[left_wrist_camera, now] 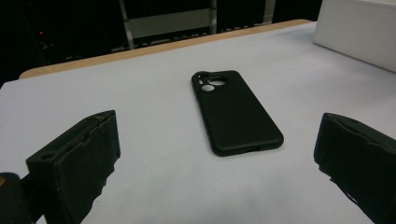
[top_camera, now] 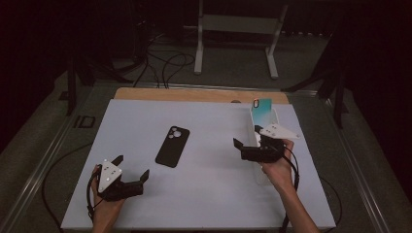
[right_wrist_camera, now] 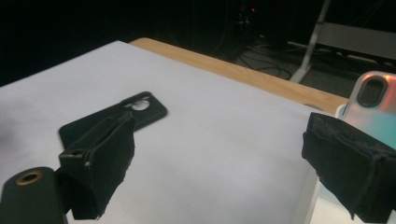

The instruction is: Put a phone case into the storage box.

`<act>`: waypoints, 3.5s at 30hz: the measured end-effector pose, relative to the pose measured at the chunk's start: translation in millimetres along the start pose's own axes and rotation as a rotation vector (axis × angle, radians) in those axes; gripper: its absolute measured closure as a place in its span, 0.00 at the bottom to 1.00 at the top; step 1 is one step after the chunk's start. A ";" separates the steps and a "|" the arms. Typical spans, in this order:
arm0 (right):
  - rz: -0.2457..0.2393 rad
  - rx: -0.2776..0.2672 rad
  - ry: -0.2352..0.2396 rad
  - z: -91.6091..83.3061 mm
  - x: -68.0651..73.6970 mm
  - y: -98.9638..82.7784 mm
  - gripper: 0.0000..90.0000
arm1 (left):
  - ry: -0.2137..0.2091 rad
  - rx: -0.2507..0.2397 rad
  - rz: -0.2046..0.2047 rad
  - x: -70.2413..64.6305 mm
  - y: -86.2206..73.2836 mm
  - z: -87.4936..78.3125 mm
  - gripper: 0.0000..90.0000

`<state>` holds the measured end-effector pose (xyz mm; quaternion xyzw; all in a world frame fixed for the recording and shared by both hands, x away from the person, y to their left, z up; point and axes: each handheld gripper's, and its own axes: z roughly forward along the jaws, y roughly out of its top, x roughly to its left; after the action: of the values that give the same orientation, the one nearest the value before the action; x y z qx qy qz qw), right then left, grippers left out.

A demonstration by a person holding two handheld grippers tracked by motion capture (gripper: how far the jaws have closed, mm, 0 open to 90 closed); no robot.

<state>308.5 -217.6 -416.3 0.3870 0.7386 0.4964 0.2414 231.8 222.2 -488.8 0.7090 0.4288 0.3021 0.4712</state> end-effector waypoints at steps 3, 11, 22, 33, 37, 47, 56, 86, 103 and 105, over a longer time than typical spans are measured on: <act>0.004 -0.006 0.017 -7.3 3.6 -12.9 0.10 | 0.004 0.003 -0.008 0.4 1.1 -0.3 0.01; 0.007 -0.044 0.022 -24.5 8.3 -41.7 0.11 | 0.007 -0.004 -0.013 0.5 2.6 -2.5 0.01; -0.016 -0.080 0.041 -35.3 14.2 -57.6 0.11 | 0.003 -0.002 -0.013 -1.5 3.6 -3.7 0.01; -0.005 -0.089 0.048 -34.2 12.7 -57.9 0.11 | -0.019 0.011 -0.004 -7.0 11.4 4.4 0.01; -0.009 -0.087 0.048 -33.8 13.6 -57.2 0.11 | -0.025 0.023 -0.001 -9.5 17.8 9.9 0.01; -0.004 -0.084 0.044 -33.5 12.5 -57.1 0.11 | -0.024 0.121 -0.004 -13.1 28.1 31.2 0.01; 0.001 -0.089 0.035 -35.9 8.8 -56.7 0.11 | -0.035 0.193 0.002 -19.0 34.7 58.1 0.00; 0.000 -0.071 0.017 -35.6 8.0 -56.5 0.10 | -0.068 0.364 -0.017 -17.3 40.1 120.6 0.00; -0.003 -0.069 0.014 -36.0 7.9 -56.7 0.10 | -0.073 0.426 -0.002 -22.8 39.4 139.2 0.00; -0.002 -0.068 0.014 -36.1 8.1 -56.5 0.10 | -0.076 0.427 -0.001 -23.1 39.4 140.3 0.00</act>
<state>258.3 -242.5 -454.0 0.3742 0.7234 0.5237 0.2498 351.0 136.7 -505.1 0.8034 0.4655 0.1773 0.3262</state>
